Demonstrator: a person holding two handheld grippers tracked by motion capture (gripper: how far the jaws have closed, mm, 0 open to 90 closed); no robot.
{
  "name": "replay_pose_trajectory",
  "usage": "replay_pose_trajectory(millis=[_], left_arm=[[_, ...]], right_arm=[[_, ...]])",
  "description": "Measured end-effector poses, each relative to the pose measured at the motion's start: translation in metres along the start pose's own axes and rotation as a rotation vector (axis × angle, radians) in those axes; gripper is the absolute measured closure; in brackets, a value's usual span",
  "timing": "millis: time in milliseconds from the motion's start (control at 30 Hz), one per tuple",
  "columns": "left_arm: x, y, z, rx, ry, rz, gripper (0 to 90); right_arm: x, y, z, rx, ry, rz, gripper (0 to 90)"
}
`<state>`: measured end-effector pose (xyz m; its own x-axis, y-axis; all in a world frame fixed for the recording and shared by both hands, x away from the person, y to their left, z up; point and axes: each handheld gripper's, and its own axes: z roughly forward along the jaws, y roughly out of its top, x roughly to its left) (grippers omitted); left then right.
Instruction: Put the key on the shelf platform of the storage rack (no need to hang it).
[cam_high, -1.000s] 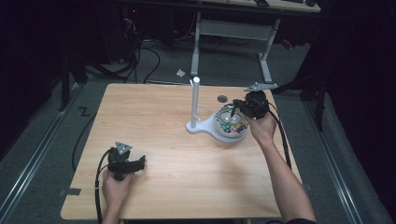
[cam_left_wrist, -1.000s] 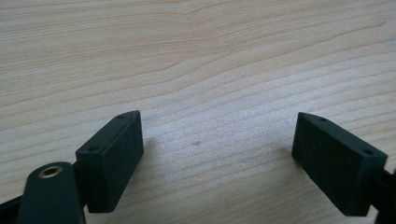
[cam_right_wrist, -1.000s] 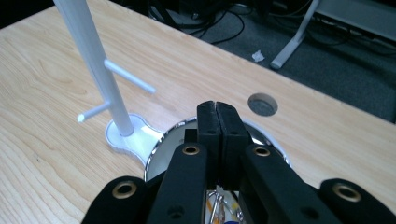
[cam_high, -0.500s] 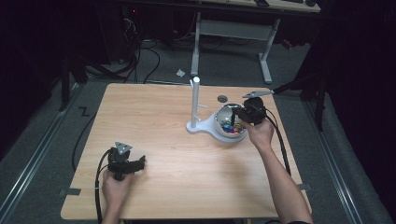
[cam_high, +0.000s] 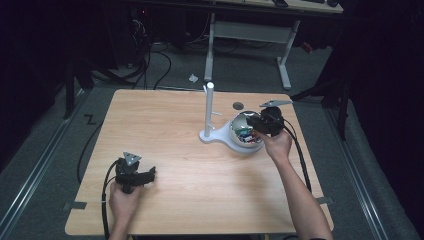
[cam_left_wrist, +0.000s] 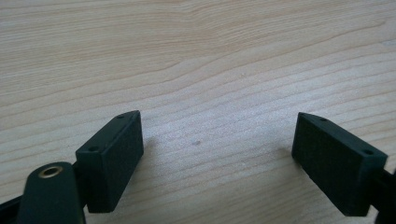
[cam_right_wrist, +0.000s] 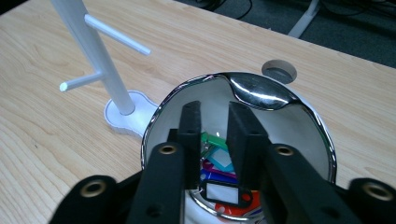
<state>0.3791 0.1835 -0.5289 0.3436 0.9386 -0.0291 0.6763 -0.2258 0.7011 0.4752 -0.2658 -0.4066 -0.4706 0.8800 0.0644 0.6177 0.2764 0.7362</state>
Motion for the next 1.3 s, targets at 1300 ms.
replay_pose_trajectory(millis=[1300], left_arm=[[0.000,0.000,0.000,0.000,0.000,0.000,16.9]], right_arm=[[-0.005,-0.023,-0.081,-0.135,-0.084,-0.005,51.0]])
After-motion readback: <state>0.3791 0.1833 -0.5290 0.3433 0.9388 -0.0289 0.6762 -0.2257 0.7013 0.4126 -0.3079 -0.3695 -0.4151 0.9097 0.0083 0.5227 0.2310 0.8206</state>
